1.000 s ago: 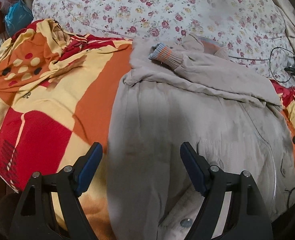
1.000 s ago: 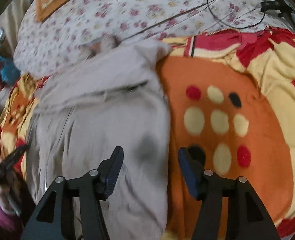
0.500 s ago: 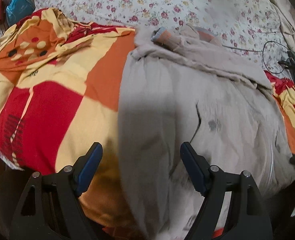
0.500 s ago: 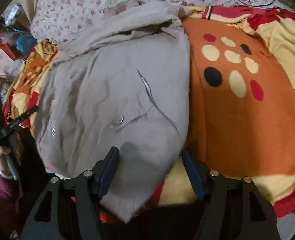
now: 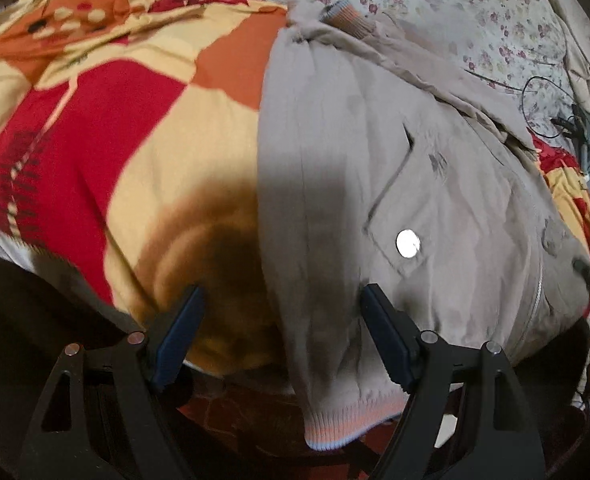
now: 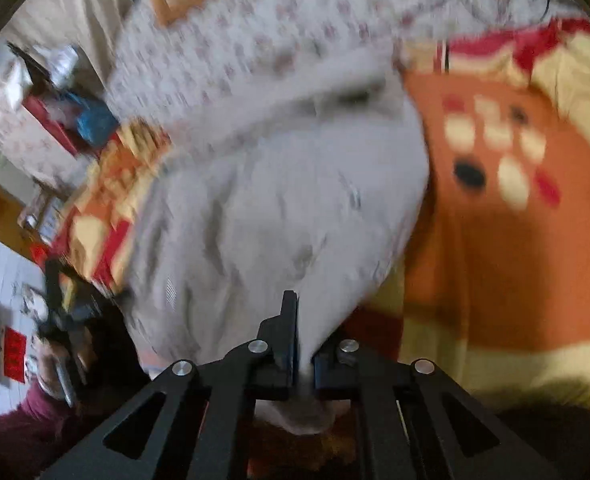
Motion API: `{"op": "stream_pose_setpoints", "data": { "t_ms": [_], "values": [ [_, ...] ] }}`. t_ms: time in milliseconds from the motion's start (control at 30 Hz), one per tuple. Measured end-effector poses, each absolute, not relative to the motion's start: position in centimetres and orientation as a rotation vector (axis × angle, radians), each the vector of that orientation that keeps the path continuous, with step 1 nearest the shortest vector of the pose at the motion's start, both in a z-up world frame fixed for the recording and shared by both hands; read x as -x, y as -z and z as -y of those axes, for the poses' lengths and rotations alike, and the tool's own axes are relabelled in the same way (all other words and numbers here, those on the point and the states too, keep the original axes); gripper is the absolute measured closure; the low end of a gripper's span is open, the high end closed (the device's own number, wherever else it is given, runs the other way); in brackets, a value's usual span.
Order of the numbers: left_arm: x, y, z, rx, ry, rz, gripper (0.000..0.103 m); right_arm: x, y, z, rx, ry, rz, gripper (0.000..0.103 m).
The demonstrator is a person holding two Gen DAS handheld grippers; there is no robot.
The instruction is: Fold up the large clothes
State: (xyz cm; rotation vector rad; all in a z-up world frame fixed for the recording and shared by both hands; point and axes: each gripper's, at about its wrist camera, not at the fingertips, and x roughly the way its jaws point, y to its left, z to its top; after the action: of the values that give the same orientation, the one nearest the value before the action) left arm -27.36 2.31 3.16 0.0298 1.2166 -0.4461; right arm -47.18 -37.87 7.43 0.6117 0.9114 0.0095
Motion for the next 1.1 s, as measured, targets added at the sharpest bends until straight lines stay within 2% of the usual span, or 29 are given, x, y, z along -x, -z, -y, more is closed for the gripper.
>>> {"op": "stream_pose_setpoints", "data": {
  "t_ms": [33,133,167,200,433,567,600,633,667,700,800,833,1033,1100],
  "values": [
    [27.7,-3.1,-2.3,-0.029,0.455,-1.222,0.023,47.0,-7.8,38.2,-0.602,-0.008,-0.906,0.098],
    [28.9,-2.8,-2.2,-0.046,0.483,-1.236,0.023,46.9,-6.9,37.8,-0.623,-0.083,-0.957,0.075],
    [29.3,-2.7,-2.2,-0.048,0.494,-1.243,0.023,47.0,-6.4,37.6,-0.655,-0.112,-0.971,0.046],
    [29.7,-2.5,-2.1,-0.046,0.506,-1.252,0.023,47.2,-5.8,37.6,-0.690,-0.145,-0.981,0.033],
    [31.2,-0.4,-0.7,-0.085,0.544,-1.304,0.023,48.4,-2.7,37.2,-0.787,-0.207,-1.059,0.032],
    [31.2,0.1,-0.4,-0.032,0.568,-1.322,0.024,47.9,-2.1,35.0,-0.702,-0.275,-1.149,0.033],
    [31.3,0.1,-0.4,-0.031,0.584,-1.325,0.029,47.8,-2.1,33.9,-0.660,-0.319,-1.179,0.039],
    [31.3,0.0,-0.3,-0.031,0.610,-1.328,0.050,47.7,-2.0,33.1,-0.638,-0.353,-1.199,0.047],
    [31.5,-0.2,-0.3,-0.031,0.642,-1.336,0.061,47.7,-2.0,32.0,-0.607,-0.410,-1.238,0.063],
    [31.5,-0.4,-0.5,-0.031,0.645,-1.332,0.061,47.8,-2.1,31.2,-0.587,-0.453,-1.257,0.070],
    [31.3,-0.2,-0.7,-0.016,0.620,-1.334,0.060,48.0,-2.9,30.1,-0.526,-0.473,-1.241,0.069],
    [31.1,0.1,-0.8,-0.006,0.603,-1.344,0.055,47.8,-2.8,30.6,-0.523,-0.421,-1.232,0.068],
    [30.7,0.8,-1.6,0.001,0.544,-1.358,0.032,48.2,-2.1,33.3,-0.624,-0.295,-1.193,0.053],
    [30.6,1.1,-1.8,0.005,0.540,-1.365,0.031,48.6,-2.8,33.3,-0.618,-0.288,-1.180,0.041]
  ]
}}
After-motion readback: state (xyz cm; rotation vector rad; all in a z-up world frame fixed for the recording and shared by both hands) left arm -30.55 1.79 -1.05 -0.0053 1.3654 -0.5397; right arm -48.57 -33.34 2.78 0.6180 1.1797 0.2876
